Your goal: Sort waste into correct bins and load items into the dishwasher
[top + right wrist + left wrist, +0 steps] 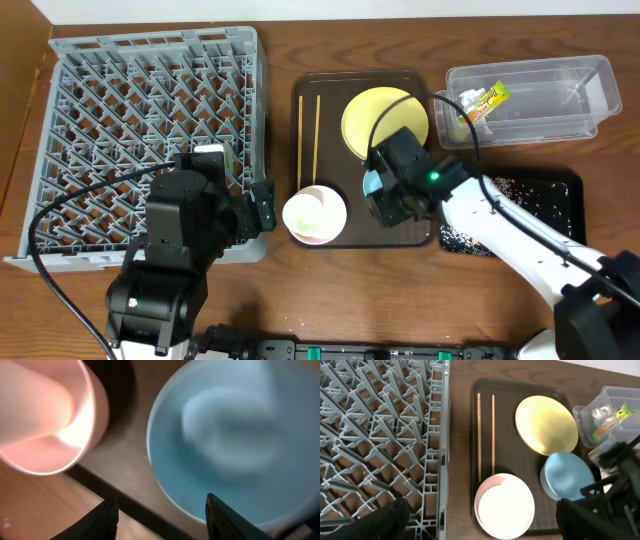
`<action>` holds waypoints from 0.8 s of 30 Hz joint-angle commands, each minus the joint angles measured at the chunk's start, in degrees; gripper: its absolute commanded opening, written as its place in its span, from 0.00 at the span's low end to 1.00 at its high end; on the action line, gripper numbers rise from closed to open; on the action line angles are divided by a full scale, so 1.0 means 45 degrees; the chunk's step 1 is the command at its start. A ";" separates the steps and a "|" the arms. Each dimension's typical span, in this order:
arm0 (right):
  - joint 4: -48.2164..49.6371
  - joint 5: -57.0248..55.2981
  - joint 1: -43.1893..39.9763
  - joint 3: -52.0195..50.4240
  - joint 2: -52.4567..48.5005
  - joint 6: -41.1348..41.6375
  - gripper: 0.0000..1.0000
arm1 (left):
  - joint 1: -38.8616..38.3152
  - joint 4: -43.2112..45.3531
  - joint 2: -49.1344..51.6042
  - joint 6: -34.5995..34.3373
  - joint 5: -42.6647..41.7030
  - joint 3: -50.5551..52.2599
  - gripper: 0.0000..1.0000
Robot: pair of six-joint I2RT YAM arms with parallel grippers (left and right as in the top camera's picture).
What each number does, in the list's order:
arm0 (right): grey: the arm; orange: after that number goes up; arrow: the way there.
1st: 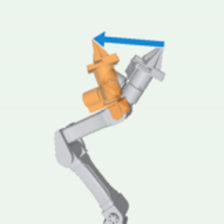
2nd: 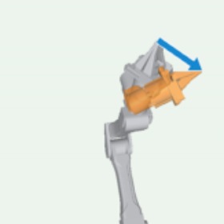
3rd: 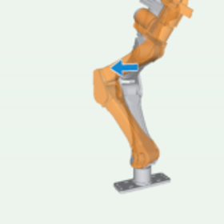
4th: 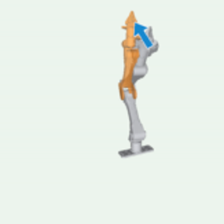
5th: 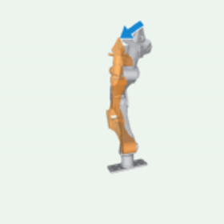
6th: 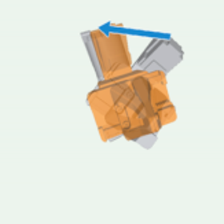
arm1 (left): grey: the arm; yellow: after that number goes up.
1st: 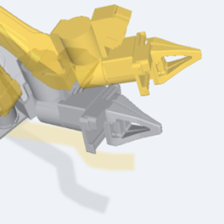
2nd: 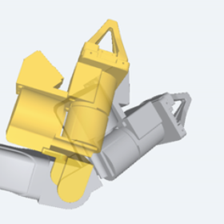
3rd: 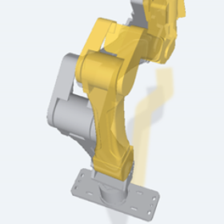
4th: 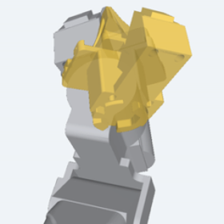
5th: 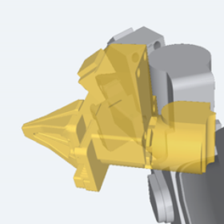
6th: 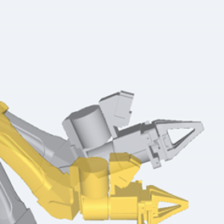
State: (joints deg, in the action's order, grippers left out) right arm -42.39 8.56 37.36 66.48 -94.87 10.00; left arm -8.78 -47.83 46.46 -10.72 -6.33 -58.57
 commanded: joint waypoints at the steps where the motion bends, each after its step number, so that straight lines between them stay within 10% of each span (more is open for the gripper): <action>1: -0.0471 0.0170 0.0092 0.1239 0.0102 0.0019 0.56 | 0.0044 0.0010 -0.0010 -0.0141 -0.0214 -0.0277 0.94; 13: 0.2239 0.3201 0.1098 0.1681 -0.1127 0.0495 0.55 | 0.0044 -0.0325 -0.0024 -0.0534 -0.0821 -0.0277 0.94; 20: 0.2958 0.1428 0.2118 0.1681 -0.2715 0.1506 0.50 | 0.0568 -0.1137 -0.0024 -0.3847 -0.1613 -0.0277 0.94; 24: 0.3201 0.1209 0.2069 0.1685 -0.2749 0.1588 0.07 | 0.1161 -0.0729 -0.0005 -0.3827 -0.3910 -0.0277 0.94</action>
State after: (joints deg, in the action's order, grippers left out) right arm -28.88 17.28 46.98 73.43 -107.44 15.00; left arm -5.50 -52.12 46.46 -24.84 -14.24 -58.57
